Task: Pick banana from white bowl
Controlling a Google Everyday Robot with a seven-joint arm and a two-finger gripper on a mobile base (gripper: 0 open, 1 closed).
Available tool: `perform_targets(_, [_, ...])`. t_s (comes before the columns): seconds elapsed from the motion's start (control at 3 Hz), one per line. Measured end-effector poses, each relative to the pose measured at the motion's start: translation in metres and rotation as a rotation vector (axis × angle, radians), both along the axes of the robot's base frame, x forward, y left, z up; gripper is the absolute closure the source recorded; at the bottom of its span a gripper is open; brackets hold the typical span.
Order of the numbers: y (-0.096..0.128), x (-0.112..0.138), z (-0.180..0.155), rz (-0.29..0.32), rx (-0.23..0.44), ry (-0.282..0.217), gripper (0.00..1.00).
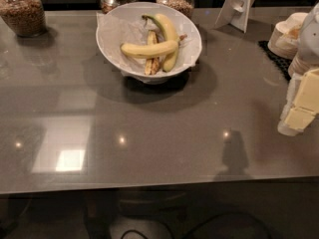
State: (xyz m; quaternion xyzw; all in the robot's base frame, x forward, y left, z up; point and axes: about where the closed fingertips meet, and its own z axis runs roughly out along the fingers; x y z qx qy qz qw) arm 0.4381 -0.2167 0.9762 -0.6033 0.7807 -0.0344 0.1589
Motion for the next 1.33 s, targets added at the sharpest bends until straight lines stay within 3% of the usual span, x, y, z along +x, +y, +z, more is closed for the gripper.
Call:
perform_targets(0.33, [0.000,0.000,0.000,0.000,0.000,0.000,0.00])
perform_targets(0.67, [0.018,0.013,0.000,0.025,0.066,-0.029,0.00])
perform_targets(1.33, [0.095,0.094,0.007,0.077,0.325,-0.166,0.00])
